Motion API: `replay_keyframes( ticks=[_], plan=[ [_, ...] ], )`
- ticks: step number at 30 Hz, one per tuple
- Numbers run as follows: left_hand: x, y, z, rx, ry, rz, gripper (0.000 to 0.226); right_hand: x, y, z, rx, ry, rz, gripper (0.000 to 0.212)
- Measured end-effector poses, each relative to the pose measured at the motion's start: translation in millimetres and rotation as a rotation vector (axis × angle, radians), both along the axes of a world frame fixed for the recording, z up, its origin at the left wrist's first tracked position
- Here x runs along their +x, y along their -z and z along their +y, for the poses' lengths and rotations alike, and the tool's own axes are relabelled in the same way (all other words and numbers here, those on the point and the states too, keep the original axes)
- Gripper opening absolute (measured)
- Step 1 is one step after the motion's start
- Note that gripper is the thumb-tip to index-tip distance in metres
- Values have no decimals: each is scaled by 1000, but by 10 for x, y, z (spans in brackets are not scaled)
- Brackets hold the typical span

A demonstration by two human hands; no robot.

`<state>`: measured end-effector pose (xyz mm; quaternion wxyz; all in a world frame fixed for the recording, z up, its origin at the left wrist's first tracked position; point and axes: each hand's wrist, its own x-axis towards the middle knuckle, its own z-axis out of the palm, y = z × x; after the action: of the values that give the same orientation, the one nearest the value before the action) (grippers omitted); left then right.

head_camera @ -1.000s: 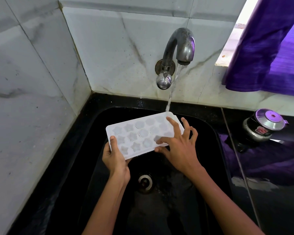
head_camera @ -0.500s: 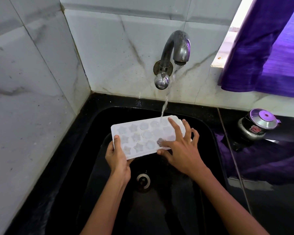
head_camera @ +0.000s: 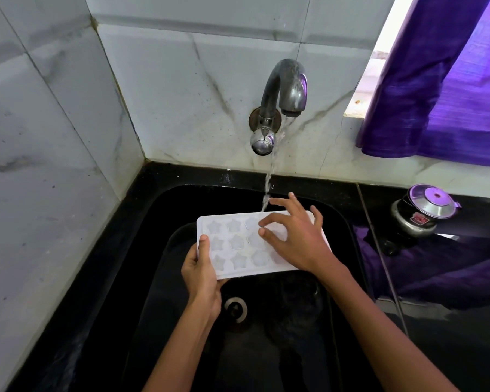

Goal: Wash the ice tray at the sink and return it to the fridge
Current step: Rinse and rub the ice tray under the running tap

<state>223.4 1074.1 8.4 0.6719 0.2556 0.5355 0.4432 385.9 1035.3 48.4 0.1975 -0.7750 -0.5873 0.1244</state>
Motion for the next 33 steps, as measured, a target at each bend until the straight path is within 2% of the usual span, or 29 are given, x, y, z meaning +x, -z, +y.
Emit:
replay_keyframes(
  ticks=[5,12,18,23,27,30,33],
  plan=[
    [-1,24,-41,0,27,4,25,-101,139,68,-135,-75,-173,35],
    [-3,15,-33,16,33,4,19,-146,79,97,-35,-24,-301,31],
    [2,-10,2,34,47,-2,21,-130,4,129,-77,-67,-286,25],
    [-10,0,-17,17,38,-17,21,-127,-65,122,-83,-4,-253,28],
    [-21,3,-17,18,53,-24,21,-167,-42,109,-164,-22,-312,30],
    [-30,16,-7,23,55,-19,22,-169,-28,126,-110,-10,-275,25],
    [-32,26,-6,30,44,-20,22,-154,-50,137,20,103,-185,22]
  ],
)
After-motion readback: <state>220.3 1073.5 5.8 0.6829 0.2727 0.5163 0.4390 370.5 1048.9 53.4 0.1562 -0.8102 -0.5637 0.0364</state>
